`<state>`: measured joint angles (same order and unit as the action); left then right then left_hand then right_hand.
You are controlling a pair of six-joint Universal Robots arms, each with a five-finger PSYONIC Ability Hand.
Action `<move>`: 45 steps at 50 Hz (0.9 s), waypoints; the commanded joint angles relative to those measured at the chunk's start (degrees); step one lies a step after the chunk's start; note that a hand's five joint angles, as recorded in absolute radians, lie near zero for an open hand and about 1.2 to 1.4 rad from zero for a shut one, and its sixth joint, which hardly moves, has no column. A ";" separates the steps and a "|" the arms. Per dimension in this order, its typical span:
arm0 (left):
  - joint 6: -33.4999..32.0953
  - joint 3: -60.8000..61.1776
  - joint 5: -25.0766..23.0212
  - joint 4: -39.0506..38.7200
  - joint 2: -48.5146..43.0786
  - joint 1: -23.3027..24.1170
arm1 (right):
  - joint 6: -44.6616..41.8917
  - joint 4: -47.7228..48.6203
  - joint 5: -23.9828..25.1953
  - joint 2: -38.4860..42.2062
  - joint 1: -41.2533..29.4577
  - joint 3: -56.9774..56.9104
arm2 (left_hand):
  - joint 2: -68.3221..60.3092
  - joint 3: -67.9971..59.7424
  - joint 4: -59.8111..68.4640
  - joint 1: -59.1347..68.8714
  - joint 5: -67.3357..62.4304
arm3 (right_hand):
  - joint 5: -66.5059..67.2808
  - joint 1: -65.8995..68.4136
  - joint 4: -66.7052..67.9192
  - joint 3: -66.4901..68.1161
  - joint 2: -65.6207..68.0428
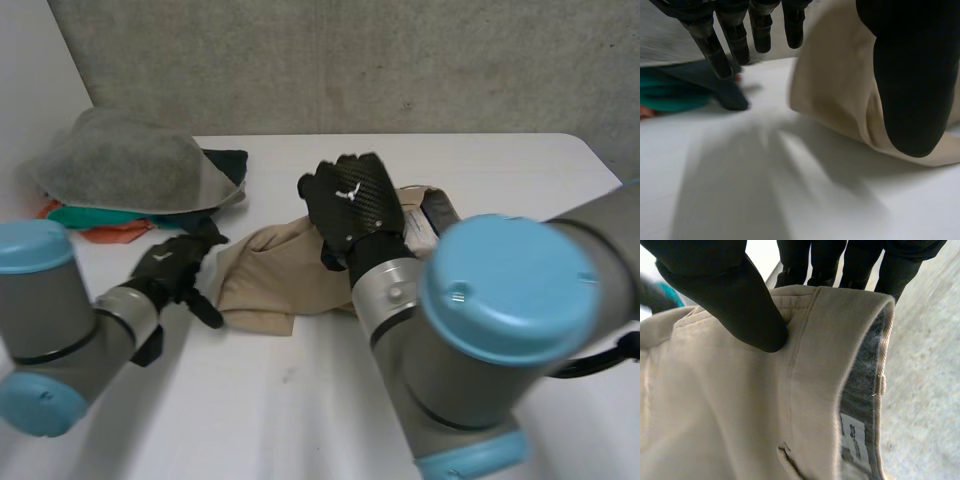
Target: Fold the laundry.
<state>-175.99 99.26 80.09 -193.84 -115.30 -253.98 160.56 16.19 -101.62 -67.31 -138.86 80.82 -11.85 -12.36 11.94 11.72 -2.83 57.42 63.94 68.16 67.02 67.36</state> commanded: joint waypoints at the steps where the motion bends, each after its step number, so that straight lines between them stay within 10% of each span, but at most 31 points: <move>1: 1.09 -8.37 4.19 5.48 -6.34 6.13 | 0.02 -0.02 1.34 -8.80 2.80 4.17 | -26.85 -26.35 26.76 26.98 -25.87 | 12.58 16.06 11.84 12.98 12.64; 4: 1.09 -10.22 10.33 7.07 -3.54 5.78 | -0.16 -0.72 1.78 -12.14 5.35 4.26 | -68.10 -67.59 68.01 68.23 -67.12 | 12.58 16.06 11.84 12.98 12.64; 10: 0.83 -10.67 18.79 6.81 10.60 5.16 | -1.65 -3.09 4.41 -18.46 10.01 2.51 | -68.15 -67.64 68.06 68.28 -67.17 | 12.58 16.06 11.84 12.98 12.64; 23: -5.41 -23.40 8.15 9.17 37.33 4.02 | -1.74 -14.07 9.34 -27.61 16.08 -14.89 | -68.15 -67.64 68.06 68.28 -67.17 | 12.58 16.06 11.84 12.98 12.64; 35: -7.52 -36.59 9.12 18.41 27.33 3.76 | 0.81 -20.49 10.04 -20.68 17.31 -21.84 | -68.15 -67.64 68.06 68.28 -67.17 | 12.58 16.06 11.84 12.98 12.64; 45: -10.42 -35.19 0.25 13.49 1.85 6.39 | 3.36 -16.39 4.96 -2.07 17.04 -18.59 | -68.15 -67.64 68.06 68.28 -67.17 | 12.58 16.06 11.84 12.98 12.64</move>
<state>-186.08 63.06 84.73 -177.52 -100.73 -249.12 163.07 -4.77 -93.43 -79.22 -121.89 60.69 -68.58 -68.40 68.71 66.11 -56.78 57.42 64.19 68.63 67.97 67.45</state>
